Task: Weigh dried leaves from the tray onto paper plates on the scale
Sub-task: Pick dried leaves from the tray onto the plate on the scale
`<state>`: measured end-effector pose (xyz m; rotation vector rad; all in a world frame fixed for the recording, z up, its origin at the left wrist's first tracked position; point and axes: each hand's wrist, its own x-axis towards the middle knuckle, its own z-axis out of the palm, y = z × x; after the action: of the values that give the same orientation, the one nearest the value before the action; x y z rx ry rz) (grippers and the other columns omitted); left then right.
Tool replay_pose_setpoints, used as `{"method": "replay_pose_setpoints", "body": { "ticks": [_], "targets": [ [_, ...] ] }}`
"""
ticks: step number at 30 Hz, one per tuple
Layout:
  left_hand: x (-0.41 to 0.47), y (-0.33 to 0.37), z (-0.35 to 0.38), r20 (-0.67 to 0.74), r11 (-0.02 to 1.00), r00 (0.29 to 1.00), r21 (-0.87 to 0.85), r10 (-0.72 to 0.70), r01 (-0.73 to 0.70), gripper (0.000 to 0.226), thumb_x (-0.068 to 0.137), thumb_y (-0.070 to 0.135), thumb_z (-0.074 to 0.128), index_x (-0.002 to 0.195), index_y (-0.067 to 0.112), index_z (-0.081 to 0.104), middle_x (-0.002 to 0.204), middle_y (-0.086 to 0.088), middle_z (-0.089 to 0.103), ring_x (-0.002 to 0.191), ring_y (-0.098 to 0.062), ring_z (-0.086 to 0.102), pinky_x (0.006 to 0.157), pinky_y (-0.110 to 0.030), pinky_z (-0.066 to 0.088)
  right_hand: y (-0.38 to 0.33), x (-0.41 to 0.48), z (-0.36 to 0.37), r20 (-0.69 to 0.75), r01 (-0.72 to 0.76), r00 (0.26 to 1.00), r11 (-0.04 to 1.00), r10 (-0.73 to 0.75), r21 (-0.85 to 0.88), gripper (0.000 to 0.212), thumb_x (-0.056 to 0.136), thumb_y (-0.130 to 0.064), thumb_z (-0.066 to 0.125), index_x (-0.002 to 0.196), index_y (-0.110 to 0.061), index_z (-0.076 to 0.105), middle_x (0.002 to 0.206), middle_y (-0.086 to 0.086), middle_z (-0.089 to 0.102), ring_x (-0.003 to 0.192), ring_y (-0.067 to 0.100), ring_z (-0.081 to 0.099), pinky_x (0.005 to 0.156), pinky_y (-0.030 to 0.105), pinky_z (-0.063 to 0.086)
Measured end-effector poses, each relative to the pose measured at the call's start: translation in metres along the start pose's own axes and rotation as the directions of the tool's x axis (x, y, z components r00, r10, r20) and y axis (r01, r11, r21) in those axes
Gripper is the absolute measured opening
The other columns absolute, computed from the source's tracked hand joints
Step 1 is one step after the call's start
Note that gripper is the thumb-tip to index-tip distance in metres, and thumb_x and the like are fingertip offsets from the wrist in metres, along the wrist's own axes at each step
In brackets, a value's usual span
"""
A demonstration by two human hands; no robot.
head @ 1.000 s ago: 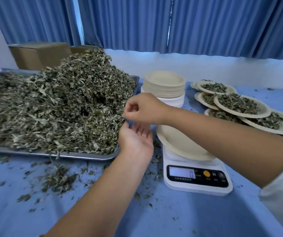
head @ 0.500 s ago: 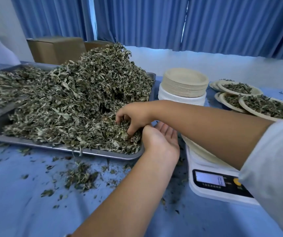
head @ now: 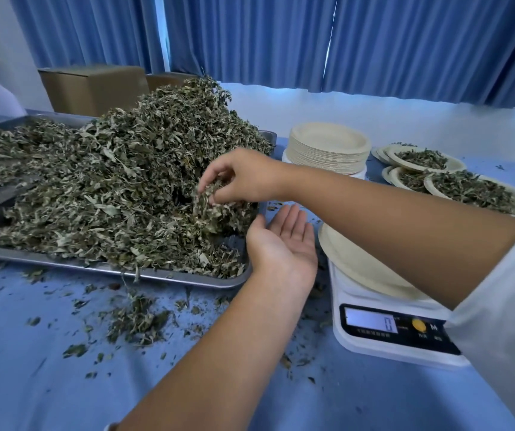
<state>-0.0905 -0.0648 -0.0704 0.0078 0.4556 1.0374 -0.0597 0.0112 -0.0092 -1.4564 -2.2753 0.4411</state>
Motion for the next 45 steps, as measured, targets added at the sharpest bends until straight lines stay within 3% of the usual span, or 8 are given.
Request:
{"method": "replay_pose_setpoints", "body": {
  "ticks": [5,14,23,26,28,32,41,45],
  "targets": [
    [-0.001,0.002,0.001,0.046,0.999,0.999,-0.041,-0.002,0.004,0.052,0.101,0.039,0.035,0.111,-0.006,0.058,0.123,-0.02,0.059,0.123,-0.03,0.052,0.104,-0.039,0.037,-0.002,-0.003,-0.01,-0.05,-0.048,0.997,0.991,0.055,0.128,0.022,0.081,-0.016,0.075,0.103,-0.02,0.074,0.088,-0.016,0.063,0.082,-0.003,0.053,0.061,0.0,0.037],
    [-0.001,0.003,0.001,0.126,0.997,0.992,-0.072,-0.009,0.018,0.054,0.101,0.038,0.03,0.117,-0.007,0.056,0.123,-0.023,0.06,0.12,-0.032,0.054,0.101,-0.041,0.04,-0.002,-0.031,-0.037,-0.181,-0.022,0.98,0.956,0.078,0.293,0.017,0.083,-0.016,0.074,0.1,-0.018,0.073,0.055,-0.028,0.058,0.053,-0.015,0.049,0.052,0.0,0.033],
    [-0.005,-0.004,0.001,0.159,0.998,0.987,-0.05,-0.019,0.027,0.055,0.1,0.039,0.032,0.119,-0.008,0.053,0.117,-0.027,0.061,0.112,-0.036,0.059,0.097,-0.045,0.045,0.016,-0.086,-0.049,-0.229,-0.066,0.952,0.87,0.201,0.489,0.015,0.083,-0.018,0.074,0.095,-0.026,0.074,0.074,-0.004,0.064,0.064,0.004,0.05,0.058,0.018,0.038],
    [-0.008,-0.007,0.001,0.155,0.999,0.987,-0.036,-0.031,0.037,0.052,0.1,0.037,0.034,0.126,-0.007,0.047,0.126,-0.028,0.055,0.118,-0.038,0.054,0.099,-0.047,0.043,0.025,-0.107,-0.057,-0.257,-0.05,0.939,0.831,0.227,0.553,0.017,0.083,-0.013,0.073,0.096,-0.024,0.073,0.066,-0.012,0.062,0.061,0.0,0.051,0.057,0.011,0.04],
    [-0.009,-0.009,0.002,0.149,0.999,0.988,-0.023,-0.035,0.039,0.052,0.101,0.036,0.033,0.112,-0.011,0.052,0.126,-0.027,0.053,0.124,-0.038,0.048,0.103,-0.048,0.04,0.032,-0.12,-0.062,-0.279,-0.057,0.925,0.818,0.259,0.572,0.017,0.083,-0.013,0.073,0.096,-0.023,0.073,0.068,-0.012,0.061,0.064,0.0,0.051,0.061,0.012,0.041],
    [-0.01,-0.008,0.002,0.149,0.999,0.988,0.012,-0.031,0.03,0.056,0.101,0.037,0.031,0.105,-0.013,0.057,0.108,-0.029,0.063,0.12,-0.037,0.052,0.1,-0.046,0.041,0.046,-0.143,-0.072,-0.31,-0.103,0.893,0.817,0.328,0.567,0.018,0.082,-0.013,0.074,0.097,-0.022,0.074,0.091,0.005,0.069,0.077,0.006,0.056,0.072,0.017,0.043],
    [-0.011,-0.008,0.002,0.158,0.998,0.987,0.056,0.026,-0.035,0.056,0.101,0.036,0.033,0.118,-0.013,0.053,0.116,-0.029,0.062,0.117,-0.037,0.056,0.105,-0.045,0.04,0.067,-0.175,-0.08,-0.205,-0.365,0.879,0.885,0.429,0.287,0.015,0.077,-0.025,0.079,0.09,-0.033,0.076,0.066,-0.013,0.061,0.058,-0.002,0.053,0.056,0.008,0.042],
    [-0.011,-0.006,0.002,0.152,0.995,0.987,0.073,0.049,-0.061,0.055,0.101,0.036,0.033,0.12,-0.012,0.053,0.117,-0.028,0.062,0.117,-0.036,0.055,0.104,-0.044,0.041,0.064,-0.175,-0.079,-0.162,-0.379,0.895,0.9,0.415,0.216,0.016,0.078,-0.028,0.078,0.093,-0.033,0.075,0.073,-0.008,0.06,0.068,0.006,0.053,0.065,0.019,0.042]
  ]
}}
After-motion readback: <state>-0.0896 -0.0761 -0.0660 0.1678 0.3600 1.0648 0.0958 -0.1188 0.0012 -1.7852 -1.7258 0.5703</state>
